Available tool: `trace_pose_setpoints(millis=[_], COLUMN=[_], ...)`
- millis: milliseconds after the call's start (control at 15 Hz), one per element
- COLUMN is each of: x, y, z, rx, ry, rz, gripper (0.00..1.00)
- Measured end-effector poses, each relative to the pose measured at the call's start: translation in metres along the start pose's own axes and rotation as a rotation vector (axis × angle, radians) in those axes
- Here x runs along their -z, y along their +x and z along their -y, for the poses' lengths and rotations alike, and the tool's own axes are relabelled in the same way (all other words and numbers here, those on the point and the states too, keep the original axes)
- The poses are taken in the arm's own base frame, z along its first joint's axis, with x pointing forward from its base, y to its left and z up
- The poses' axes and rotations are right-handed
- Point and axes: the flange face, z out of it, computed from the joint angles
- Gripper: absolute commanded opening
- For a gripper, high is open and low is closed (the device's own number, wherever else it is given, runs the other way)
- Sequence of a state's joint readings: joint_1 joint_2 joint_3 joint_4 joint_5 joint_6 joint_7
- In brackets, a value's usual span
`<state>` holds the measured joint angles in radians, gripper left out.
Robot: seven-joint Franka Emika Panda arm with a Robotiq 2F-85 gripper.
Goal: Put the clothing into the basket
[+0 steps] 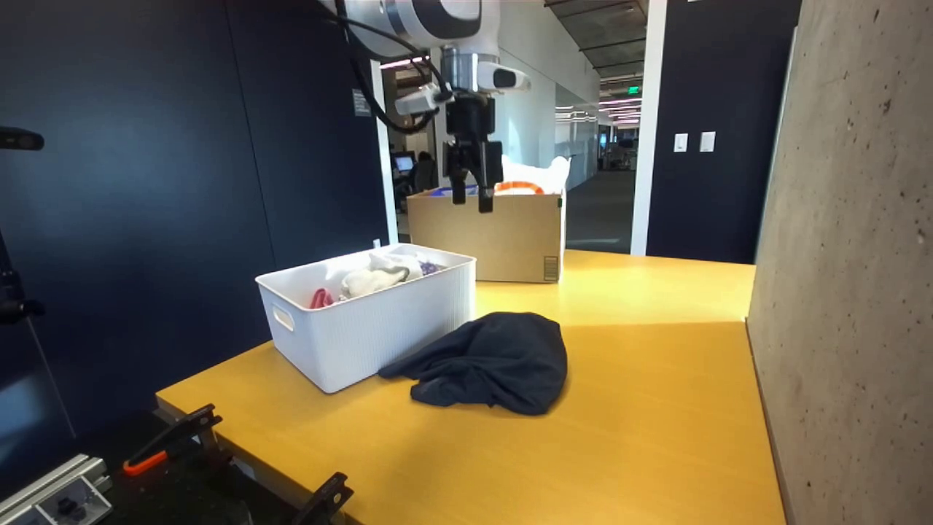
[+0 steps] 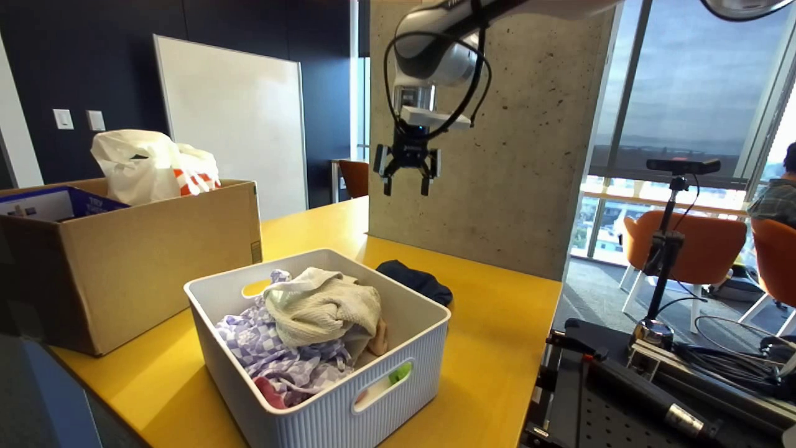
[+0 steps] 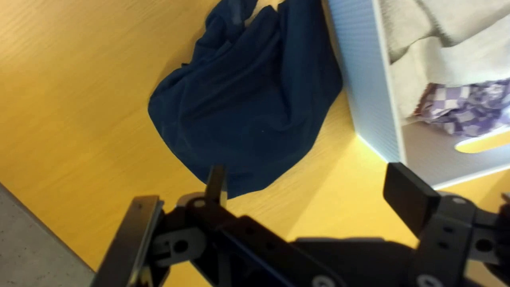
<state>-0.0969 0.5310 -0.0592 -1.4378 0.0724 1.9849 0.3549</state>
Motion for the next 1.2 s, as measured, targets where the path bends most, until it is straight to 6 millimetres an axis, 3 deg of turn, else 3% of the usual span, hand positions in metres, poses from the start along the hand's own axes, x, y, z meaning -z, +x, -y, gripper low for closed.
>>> trace_pose_setpoints(millis=[200, 400, 600, 667, 800, 933, 1200], x=[-0.073, -0.150, -0.215, -0.231, -0.255, -0.265, -0.260], y=[0.013, 0.012, 0.005, 0.003, -0.001, -0.001, 0.003], z=[-0.028, -0.023, -0.015, -0.015, -0.017, -0.021, -0.029], rx=[0.012, 0.030, 0.039, 0.041, 0.044, 0.041, 0.028], ry=[0.014, 0.040, 0.072, 0.080, 0.090, 0.098, 0.109], rz=[-0.034, -0.095, -0.119, -0.120, -0.120, -0.123, -0.157], gripper=[1.00, 1.00, 1.00, 0.81, 0.66, 0.51, 0.20])
